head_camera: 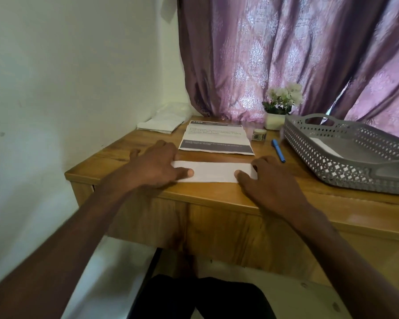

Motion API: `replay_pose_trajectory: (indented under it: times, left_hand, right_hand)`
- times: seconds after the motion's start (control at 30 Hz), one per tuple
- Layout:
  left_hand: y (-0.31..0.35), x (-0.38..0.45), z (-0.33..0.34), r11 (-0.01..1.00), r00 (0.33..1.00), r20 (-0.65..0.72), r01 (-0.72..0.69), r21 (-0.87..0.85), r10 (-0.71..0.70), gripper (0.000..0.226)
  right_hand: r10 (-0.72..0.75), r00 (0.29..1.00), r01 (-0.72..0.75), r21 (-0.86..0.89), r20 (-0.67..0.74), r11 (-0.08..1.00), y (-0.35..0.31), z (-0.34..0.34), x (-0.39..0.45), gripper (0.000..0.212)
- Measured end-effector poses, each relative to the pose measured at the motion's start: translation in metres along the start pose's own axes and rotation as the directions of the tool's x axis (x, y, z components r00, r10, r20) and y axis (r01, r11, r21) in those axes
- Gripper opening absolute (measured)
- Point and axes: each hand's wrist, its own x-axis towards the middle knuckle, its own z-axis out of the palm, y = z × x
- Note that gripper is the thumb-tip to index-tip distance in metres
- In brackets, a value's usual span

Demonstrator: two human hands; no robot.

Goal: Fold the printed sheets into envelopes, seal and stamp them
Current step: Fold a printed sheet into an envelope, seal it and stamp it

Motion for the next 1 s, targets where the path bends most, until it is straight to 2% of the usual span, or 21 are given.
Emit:
replay_pose_trajectory:
  times: [0.1,0.17,0.27,0.33,0.4,0.47,0.57,0.6,0.63,0.7,0.77,0.83,0.9,1.0]
  left_hand:
    - [-0.001,0.007,-0.008,0.996,0.999,-0.024,-0.024,-0.082,0.022,0.043]
    - [0.0,0.012,-0.003,0.975,0.992,-0.122,-0.062,-0.213,0.036,0.03]
    - [0.003,0.018,0.006,0.84,0.955,-0.294,-0.128,-0.528,-0.04,0.02]
    - [0.006,0.021,0.011,0.723,0.931,-0.341,-0.147,-0.674,-0.129,0.018]
    - [0.011,0.024,0.013,0.572,0.929,-0.323,-0.169,-0.803,-0.179,0.017]
    - [0.019,0.029,0.013,0.389,0.945,-0.263,-0.172,-0.905,-0.193,0.016]
    - [0.032,0.038,0.011,0.194,0.974,-0.129,-0.092,-0.977,-0.186,0.018]
    - [0.037,0.042,0.01,0.147,0.979,-0.093,-0.066,-0.987,-0.181,0.02]
    - [0.042,0.047,0.01,0.121,0.983,-0.069,-0.048,-0.991,-0.173,0.021]
    - [0.05,0.058,0.009,0.159,0.982,-0.073,-0.045,-0.986,-0.176,0.021]
    - [0.052,0.071,0.009,0.28,0.973,-0.135,-0.079,-0.957,-0.187,0.023]
    - [0.049,0.088,0.007,0.412,0.963,-0.204,-0.117,-0.903,-0.174,0.022]
    - [0.043,0.105,0.004,0.538,0.96,-0.253,-0.149,-0.83,-0.124,0.019]
    - [0.032,0.127,0.005,0.745,0.947,-0.314,-0.162,-0.647,-0.067,0.023]
  right_hand:
    - [0.008,0.999,-0.006,0.029,-0.045,1.0,0.001,0.001,-0.001,0.054]
    - [0.015,0.996,-0.006,0.103,-0.092,0.995,0.003,-0.001,-0.002,0.051]
    - [0.044,0.976,0.021,0.295,-0.213,0.955,0.006,-0.006,-0.003,0.053]
    - [0.112,0.966,0.01,0.465,-0.234,0.885,0.008,-0.01,-0.003,0.058]
    - [0.225,0.951,-0.038,0.644,-0.212,0.764,0.009,-0.014,-0.001,0.074]
    - [0.317,0.939,-0.089,0.798,-0.132,0.597,0.004,-0.021,0.005,0.084]
    - [0.267,0.952,-0.204,0.963,0.153,0.175,-0.008,-0.027,0.026,0.071]
    - [0.236,0.948,-0.244,0.964,0.214,0.105,-0.011,-0.028,0.038,0.063]
    - [0.214,0.946,-0.265,0.961,0.244,0.079,-0.012,-0.027,0.053,0.053]
    - [0.224,0.942,-0.266,0.963,0.249,0.049,-0.016,-0.025,0.088,0.034]
    - [0.288,0.93,-0.258,0.963,0.228,0.073,-0.018,-0.021,0.123,0.026]
    - [0.355,0.92,-0.249,0.948,0.166,0.2,-0.018,-0.014,0.154,0.025]
    - [0.386,0.915,-0.267,0.895,0.119,0.356,-0.016,-0.002,0.179,0.034]
    - [0.352,0.932,-0.291,0.763,0.089,0.578,-0.015,0.017,0.2,0.047]
